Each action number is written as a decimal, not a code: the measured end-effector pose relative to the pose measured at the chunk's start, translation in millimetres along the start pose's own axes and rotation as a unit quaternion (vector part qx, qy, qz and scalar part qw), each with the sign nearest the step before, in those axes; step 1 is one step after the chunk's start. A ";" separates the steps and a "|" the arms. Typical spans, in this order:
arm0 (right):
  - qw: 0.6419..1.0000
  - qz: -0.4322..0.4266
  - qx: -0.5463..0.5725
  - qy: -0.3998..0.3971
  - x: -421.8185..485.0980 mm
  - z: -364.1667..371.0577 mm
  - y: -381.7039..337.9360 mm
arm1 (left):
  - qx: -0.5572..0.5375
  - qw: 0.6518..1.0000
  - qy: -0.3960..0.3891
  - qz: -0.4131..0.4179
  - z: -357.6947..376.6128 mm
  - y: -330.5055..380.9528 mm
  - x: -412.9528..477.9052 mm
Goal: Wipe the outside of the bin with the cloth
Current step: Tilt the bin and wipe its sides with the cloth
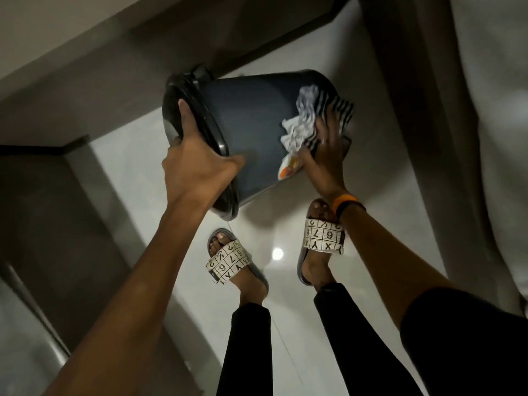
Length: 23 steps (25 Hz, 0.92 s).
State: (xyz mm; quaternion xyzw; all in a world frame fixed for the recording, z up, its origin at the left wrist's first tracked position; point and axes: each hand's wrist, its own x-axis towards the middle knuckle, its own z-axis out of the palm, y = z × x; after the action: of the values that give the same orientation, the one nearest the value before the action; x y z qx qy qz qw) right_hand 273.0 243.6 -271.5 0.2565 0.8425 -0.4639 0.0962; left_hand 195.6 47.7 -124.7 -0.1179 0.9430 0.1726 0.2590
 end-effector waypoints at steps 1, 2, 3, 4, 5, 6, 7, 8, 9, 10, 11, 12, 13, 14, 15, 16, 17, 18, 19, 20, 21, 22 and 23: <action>1.000 0.011 0.008 0.004 6.4 0.4 -4.7 | -0.003 1.000 0.005 -0.006 0.1 3.4 1.0; 1.000 -0.005 -0.002 0.002 5.0 5.6 -15.4 | 0.000 1.000 0.008 -0.014 -2.9 5.2 -0.1; 0.998 -0.044 -0.034 -0.006 -4.2 15.8 -26.2 | 0.010 1.000 0.004 -0.022 -7.8 4.5 -2.2; 0.992 -0.104 -0.068 -0.024 -19.5 25.1 -36.1 | 0.025 0.999 -0.005 -0.027 -14.6 2.8 -4.1; 0.977 -0.178 -0.100 -0.052 -39.6 34.8 -44.0 | 0.042 0.998 -0.021 -0.033 -23.1 -0.6 -6.0; 0.959 -0.238 -0.117 -0.095 -61.5 41.7 -47.2 | 0.060 0.997 -0.040 -0.038 -31.8 -5.4 -8.5; 0.947 -0.265 -0.112 -0.145 -78.8 45.5 -43.2 | 0.082 0.994 -0.053 -0.038 -39.1 -9.7 -12.4; 0.949 -0.244 -0.092 -0.177 -87.9 46.1 -32.8 | 0.112 0.991 -0.057 -0.036 -42.8 -12.9 -17.8; 0.967 -0.165 -0.051 -0.189 -89.2 43.8 -24.0 | 0.138 0.989 -0.051 -0.035 -42.3 -14.9 -24.0; 0.981 -0.046 -0.006 -0.188 -83.0 42.0 -20.1 | 0.151 0.987 -0.038 -0.033 -40.6 -15.2 -29.1; 0.981 0.067 0.035 -0.179 -71.3 42.1 -15.9 | 0.150 0.988 -0.021 -0.031 -38.4 -14.2 -33.1; 0.973 0.148 0.062 -0.164 -59.7 41.7 -13.9 | 0.143 0.989 -0.006 -0.026 -35.7 -14.6 -34.9; 0.971 0.177 0.056 -0.152 -53.1 41.2 -14.8 | 0.137 0.990 0.008 -0.022 -34.4 -14.7 -33.7; 0.977 0.151 0.046 -0.145 -55.7 44.0 -20.0 | 0.134 0.990 0.020 -0.026 -35.9 -16.8 -30.0; 0.984 0.097 0.048 -0.141 -66.0 49.4 -26.8 | 0.132 0.990 0.026 -0.035 -38.9 -18.2 -24.1; 0.988 0.051 0.061 -0.133 -83.8 56.1 -33.8 | 0.129 0.991 0.023 -0.039 -42.8 -19.1 -17.8; 0.988 0.031 0.083 -0.127 -107.3 61.8 -41.4 | 0.118 0.992 0.016 -0.038 -46.5 -19.5 -11.0; 0.985 0.032 0.115 -0.128 -131.6 67.4 -46.8 | 0.103 0.994 0.016 -0.032 -50.3 -19.1 -4.9; 0.980 0.041 0.146 -0.128 -147.4 71.0 -48.7 | 0.093 0.995 0.026 -0.025 -53.9 -17.2 0.6; 0.978 0.058 0.169 -0.111 -148.1 72.4 -48.9 | 0.097 0.994 0.044 -0.013 -55.8 -15.4 5.1; 0.976 0.078 0.185 -0.083 -135.7 71.5 -50.8 | 0.111 0.992 0.060 -0.002 -56.6 -14.8 8.2; 0.972 0.103 0.204 -0.052 -115.5 69.7 -54.3 | 0.124 0.991 0.058 0.010 -55.4 -16.0 8.0; 0.965 0.137 0.224 -0.023 -90.8 65.4 -58.6 | 0.123 0.992 0.025 0.028 -51.8 -18.4 4.7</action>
State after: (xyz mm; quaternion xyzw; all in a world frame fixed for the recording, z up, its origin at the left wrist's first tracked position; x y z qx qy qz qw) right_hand 314.6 132.5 -228.3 0.3741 0.6714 -0.6288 0.1180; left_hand 174.2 10.3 -90.2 -0.0635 0.9662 0.0596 0.2427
